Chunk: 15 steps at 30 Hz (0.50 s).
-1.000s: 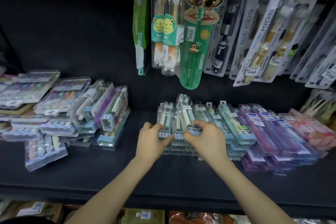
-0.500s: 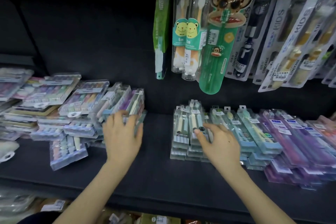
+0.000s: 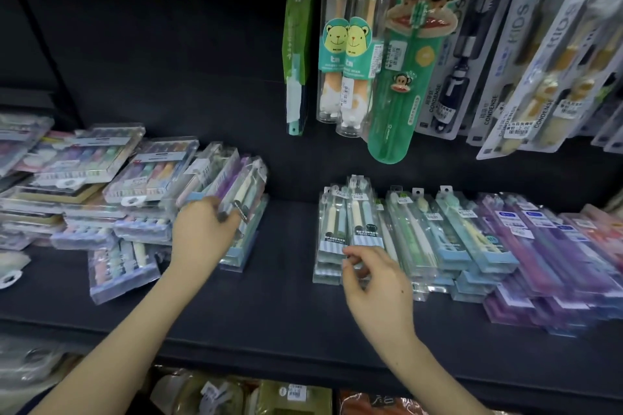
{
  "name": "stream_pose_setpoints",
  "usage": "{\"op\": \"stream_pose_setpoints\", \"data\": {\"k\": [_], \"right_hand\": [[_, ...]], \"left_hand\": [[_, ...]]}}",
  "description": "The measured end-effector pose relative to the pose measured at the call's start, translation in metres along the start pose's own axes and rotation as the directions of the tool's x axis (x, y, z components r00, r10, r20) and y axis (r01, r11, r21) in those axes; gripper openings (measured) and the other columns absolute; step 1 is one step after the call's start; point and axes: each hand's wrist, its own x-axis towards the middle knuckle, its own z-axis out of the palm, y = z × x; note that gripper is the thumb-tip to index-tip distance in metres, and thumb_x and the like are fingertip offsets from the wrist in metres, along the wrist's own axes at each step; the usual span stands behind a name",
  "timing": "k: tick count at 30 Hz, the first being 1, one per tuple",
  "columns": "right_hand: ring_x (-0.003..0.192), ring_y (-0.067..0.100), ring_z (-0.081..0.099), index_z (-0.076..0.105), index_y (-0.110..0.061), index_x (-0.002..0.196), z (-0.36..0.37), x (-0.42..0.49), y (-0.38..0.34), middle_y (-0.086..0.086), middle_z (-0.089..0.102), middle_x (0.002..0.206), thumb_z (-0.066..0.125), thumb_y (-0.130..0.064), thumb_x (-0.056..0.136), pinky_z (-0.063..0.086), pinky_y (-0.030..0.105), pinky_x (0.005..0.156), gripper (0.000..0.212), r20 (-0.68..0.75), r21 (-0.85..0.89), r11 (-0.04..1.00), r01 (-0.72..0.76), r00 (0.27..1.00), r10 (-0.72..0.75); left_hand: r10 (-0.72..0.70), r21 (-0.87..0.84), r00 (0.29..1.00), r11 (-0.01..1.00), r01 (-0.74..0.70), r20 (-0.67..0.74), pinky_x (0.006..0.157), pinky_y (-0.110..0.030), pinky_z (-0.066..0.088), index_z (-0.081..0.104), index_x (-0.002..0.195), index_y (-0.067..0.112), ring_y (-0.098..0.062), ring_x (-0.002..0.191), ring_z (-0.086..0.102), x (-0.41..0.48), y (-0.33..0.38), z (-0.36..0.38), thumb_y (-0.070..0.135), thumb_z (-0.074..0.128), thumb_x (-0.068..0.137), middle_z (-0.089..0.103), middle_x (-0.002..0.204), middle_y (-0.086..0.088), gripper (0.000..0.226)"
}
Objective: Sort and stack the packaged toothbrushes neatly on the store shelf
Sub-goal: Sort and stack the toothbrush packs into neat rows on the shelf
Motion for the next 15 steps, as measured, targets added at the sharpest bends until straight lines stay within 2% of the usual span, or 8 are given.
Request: {"op": "stream_pose_setpoints", "data": {"k": [2,4,6,8,10,13,15], "right_hand": [[0.071,0.004,0.056,0.07,-0.019,0.102,0.007,-0.002,-0.006,-0.011,0.062,0.085,0.063,-0.012,0.088,0.045,0.012,0.066,0.017,0.041,0.078,0.997,-0.009,0.999,0.006],[0.074,0.003,0.058,0.068,-0.026,0.099,0.013,-0.003,-0.013,-0.011,0.064,0.082,0.063,-0.016,0.09,0.045,0.011,0.065,0.014,0.101,0.223,0.971,-0.082,0.993,0.061],[0.076,0.005,0.061,0.063,-0.032,0.099,0.019,-0.002,-0.022,-0.008,0.066,0.082,0.062,-0.02,0.092,0.051,0.017,0.068,0.014,0.223,0.405,0.885,-0.231,0.963,0.149],[0.078,0.008,0.065,0.059,-0.029,0.109,0.026,0.001,-0.033,-0.003,0.068,0.087,0.06,-0.024,0.094,0.055,0.024,0.069,0.016,0.373,0.534,0.748,-0.393,0.904,0.208],[0.082,0.011,0.069,0.057,-0.025,0.115,0.031,0.004,-0.042,-0.001,0.072,0.092,0.058,-0.027,0.095,0.057,0.025,0.07,0.021,0.466,0.597,0.644,-0.479,0.86,0.207],[0.089,0.011,0.07,0.051,-0.024,0.124,0.038,0.006,-0.047,-0.001,0.075,0.093,0.062,-0.025,0.093,0.056,0.025,0.077,0.033,0.485,0.637,0.573,-0.516,0.846,0.222],[0.087,0.007,0.069,0.046,-0.027,0.132,0.04,0.006,-0.044,-0.001,0.074,0.091,0.066,-0.021,0.09,0.053,0.019,0.075,0.047,0.463,0.621,0.582,-0.525,0.845,0.267]], "left_hand": [[-0.154,-0.284,0.983,0.942,0.176,0.099,0.051,-0.027,0.037,0.055,0.067,0.01,-0.02,0.05,0.046,-0.002,0.0,-0.009,0.02,0.065,0.087,0.06,0.054,-0.009,0.025],[-0.29,-0.538,0.93,0.759,0.367,0.227,0.046,-0.022,0.041,0.063,0.073,0.005,-0.017,0.049,0.049,-0.01,0.002,-0.017,0.015,0.067,0.087,0.061,0.048,-0.002,0.018],[-0.329,-0.66,0.867,0.562,0.498,0.374,0.042,-0.017,0.046,0.063,0.075,0.001,-0.015,0.046,0.053,-0.023,0.006,-0.022,0.007,0.066,0.086,0.058,0.045,0.002,0.013],[-0.29,-0.684,0.821,0.454,0.571,0.492,0.047,-0.014,0.05,0.064,0.078,0.0,-0.007,0.045,0.057,-0.037,0.01,-0.023,0.002,0.064,0.087,0.062,0.05,0.001,0.009],[-0.237,-0.656,0.783,0.438,0.614,0.575,0.05,-0.016,0.052,0.065,0.084,0.0,-0.007,0.05,0.061,-0.051,0.012,-0.021,0.0,0.063,0.087,0.068,0.06,-0.002,0.004],[-0.192,-0.639,0.754,0.427,0.64,0.628,0.055,-0.02,0.055,0.062,0.088,0.0,-0.014,0.059,0.067,-0.067,0.013,-0.017,-0.003,0.064,0.085,0.07,0.067,-0.007,0.005],[-0.143,-0.628,0.729,0.415,0.658,0.669,0.056,-0.022,0.056,0.063,0.086,0.002,-0.017,0.062,0.068,-0.072,0.012,-0.016,-0.004,0.065,0.083,0.069,0.067,-0.009,0.007]]}}
